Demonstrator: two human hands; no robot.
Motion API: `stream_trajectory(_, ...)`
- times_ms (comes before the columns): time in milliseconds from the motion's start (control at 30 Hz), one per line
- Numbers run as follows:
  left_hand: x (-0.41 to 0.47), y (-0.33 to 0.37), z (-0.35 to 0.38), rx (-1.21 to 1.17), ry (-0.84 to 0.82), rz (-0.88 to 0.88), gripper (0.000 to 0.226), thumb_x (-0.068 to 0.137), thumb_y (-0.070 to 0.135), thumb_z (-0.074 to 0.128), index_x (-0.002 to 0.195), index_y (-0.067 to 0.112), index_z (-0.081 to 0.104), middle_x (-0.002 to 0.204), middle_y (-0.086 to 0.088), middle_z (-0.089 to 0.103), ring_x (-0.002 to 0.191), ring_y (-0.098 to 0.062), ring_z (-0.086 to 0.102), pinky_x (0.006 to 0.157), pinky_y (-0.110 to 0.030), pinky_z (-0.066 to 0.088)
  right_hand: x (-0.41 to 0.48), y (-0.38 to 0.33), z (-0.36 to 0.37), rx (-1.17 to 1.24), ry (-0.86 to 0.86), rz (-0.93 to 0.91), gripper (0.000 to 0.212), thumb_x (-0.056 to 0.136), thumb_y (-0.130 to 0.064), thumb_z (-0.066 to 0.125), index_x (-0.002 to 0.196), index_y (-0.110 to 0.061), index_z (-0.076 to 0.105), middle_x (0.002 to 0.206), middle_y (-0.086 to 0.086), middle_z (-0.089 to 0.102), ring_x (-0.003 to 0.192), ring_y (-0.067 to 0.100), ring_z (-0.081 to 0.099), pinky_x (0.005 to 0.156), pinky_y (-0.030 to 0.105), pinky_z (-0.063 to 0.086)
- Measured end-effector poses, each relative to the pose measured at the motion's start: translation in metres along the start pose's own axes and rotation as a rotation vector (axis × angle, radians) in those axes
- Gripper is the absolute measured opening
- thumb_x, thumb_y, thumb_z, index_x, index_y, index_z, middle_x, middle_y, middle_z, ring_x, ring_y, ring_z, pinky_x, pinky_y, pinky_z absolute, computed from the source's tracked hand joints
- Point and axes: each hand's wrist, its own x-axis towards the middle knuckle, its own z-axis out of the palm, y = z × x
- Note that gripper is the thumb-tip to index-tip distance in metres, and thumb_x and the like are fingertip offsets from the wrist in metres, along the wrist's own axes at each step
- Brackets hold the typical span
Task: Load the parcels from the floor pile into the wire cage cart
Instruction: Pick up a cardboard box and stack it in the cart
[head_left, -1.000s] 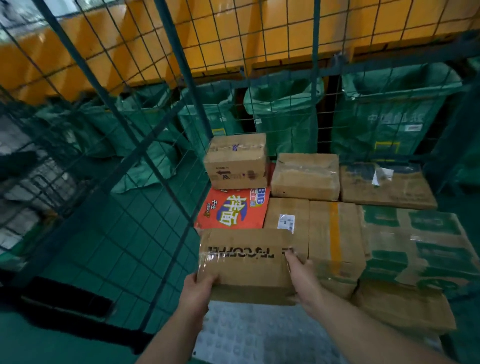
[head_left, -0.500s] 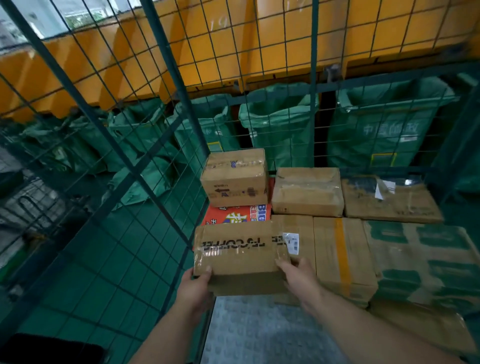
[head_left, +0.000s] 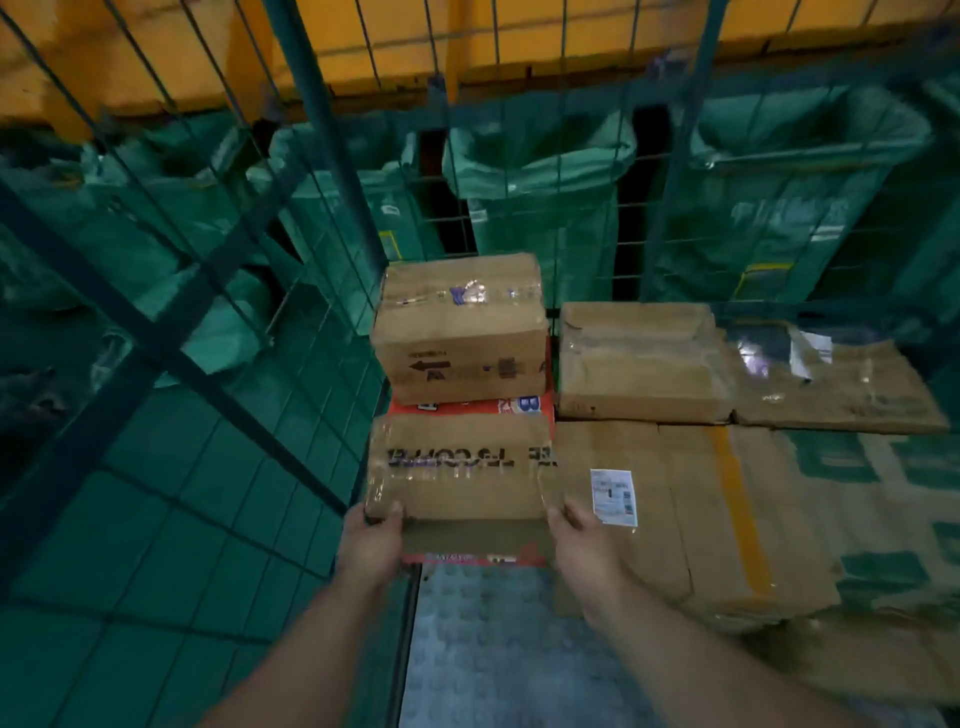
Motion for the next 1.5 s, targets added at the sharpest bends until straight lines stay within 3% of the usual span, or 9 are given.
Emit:
stream_trajectory(267, 0.112, -0.003, 0.014, 0.107, 0.058, 0.068, 0.053, 0.097, 0.055, 0.056, 0.14, 0.024, 0.049, 0.128, -0.006, 0.066, 0.11, -0.035, 0.065, 0.1, -0.055, 0.052, 0.088, 0.006, 0.067, 0.094, 0.088, -0.038, 0.03, 0.104, -0.034, 0.057, 0.133, -0.04, 0.062, 0.1, -0.01, 0.074, 0.083, 0.011, 0.063, 0.084, 0.029, 0.055)
stream_trajectory(467, 0.128, 0.024, 0.04, 0.064, 0.164, 0.05, 0.066, 0.101, 0.048, 0.052, 0.156, 0.02, 0.03, 0.148, -0.016, 0.051, 0.129, -0.043, 0.052, 0.112, -0.054, 0.041, 0.113, -0.006, 0.081, -0.025, 0.26, -0.052, 0.021, 0.098, -0.039, 0.056, 0.086, -0.023, 0.062, 0.071, -0.005, 0.064, 0.07, 0.019, 0.058, 0.067, 0.03, 0.046)
stream_trajectory(633, 0.117, 0.053, 0.043, -0.187, 0.048, 0.079, 0.098, 0.096, 0.038, 0.068, 0.164, 0.018, 0.001, 0.16, 0.0, 0.04, 0.141, -0.022, 0.045, 0.117, -0.036, 0.029, 0.068, 0.037, 0.102, -0.162, -0.192, 0.118, 0.071, 0.094, -0.072, 0.044, 0.073, -0.011, 0.073, 0.069, 0.005, 0.075, 0.071, 0.028, 0.075, 0.078, 0.043, 0.058)
stream_trajectory(767, 0.096, 0.046, 0.035, 0.068, -0.038, 0.007, 0.092, 0.083, 0.052, 0.076, 0.157, 0.023, 0.029, 0.147, -0.006, 0.053, 0.127, -0.031, 0.056, 0.109, -0.051, 0.045, 0.065, 0.038, 0.102, -0.083, 0.187, 0.104, 0.048, 0.096, -0.066, 0.042, 0.102, -0.024, 0.064, 0.097, 0.002, 0.074, 0.087, 0.022, 0.068, 0.09, 0.044, 0.055)
stream_trajectory(867, 0.088, 0.027, 0.033, 0.15, -0.03, -0.1, 0.091, 0.073, 0.07, 0.074, 0.141, 0.018, 0.045, 0.118, -0.003, 0.062, 0.103, -0.029, 0.061, 0.089, -0.045, 0.055, 0.066, 0.019, 0.106, -0.059, 0.051, -0.001, 0.049, 0.102, -0.06, 0.042, 0.147, -0.039, 0.043, 0.132, -0.019, 0.055, 0.123, 0.009, 0.053, 0.11, 0.04, 0.045)
stream_trajectory(1100, 0.093, 0.019, 0.026, -0.427, 0.214, -0.388, 0.045, 0.087, 0.049, 0.072, 0.107, 0.01, 0.062, 0.102, -0.012, 0.071, 0.085, -0.031, 0.07, 0.081, -0.044, 0.06, 0.08, 0.015, 0.168, -0.053, -0.092, -0.054, 0.059, 0.083, -0.074, 0.053, 0.132, -0.042, 0.058, 0.108, -0.016, 0.075, 0.1, 0.008, 0.072, 0.091, 0.039, 0.06)
stream_trajectory(1200, 0.093, 0.024, 0.024, -0.675, 0.016, -0.398, 0.046, 0.101, 0.056, 0.052, 0.105, 0.012, 0.064, 0.099, -0.015, 0.074, 0.088, -0.032, 0.073, 0.082, -0.045, 0.06, 0.071, 0.009, 0.193, -0.052, -0.089, -0.125, 0.013, 0.1, -0.044, 0.06, 0.111, -0.046, 0.065, 0.092, -0.025, 0.074, 0.09, -0.009, 0.069, 0.08, 0.012, 0.054)
stream_trajectory(1367, 0.115, 0.034, 0.027, -0.626, 0.031, -0.383, 0.044, 0.104, 0.049, 0.049, 0.116, 0.007, 0.056, 0.104, -0.02, 0.071, 0.09, -0.038, 0.073, 0.085, -0.055, 0.061, 0.081, -0.008, 0.186, -0.153, -0.132, -0.148, 0.036, 0.103, -0.035, 0.059, 0.138, -0.03, 0.062, 0.116, -0.009, 0.074, 0.097, 0.002, 0.065, 0.068, -0.003, 0.039)
stream_trajectory(1500, 0.118, 0.027, 0.032, -0.441, -0.037, -0.384, 0.062, 0.099, 0.066, 0.044, 0.12, 0.009, 0.06, 0.107, -0.02, 0.073, 0.092, -0.039, 0.073, 0.083, -0.057, 0.06, 0.069, -0.018, 0.161, -0.27, -0.229, -0.077, 0.039, 0.104, -0.04, 0.055, 0.141, -0.027, 0.055, 0.112, -0.006, 0.07, 0.091, 0.008, 0.064, 0.066, 0.013, 0.044)
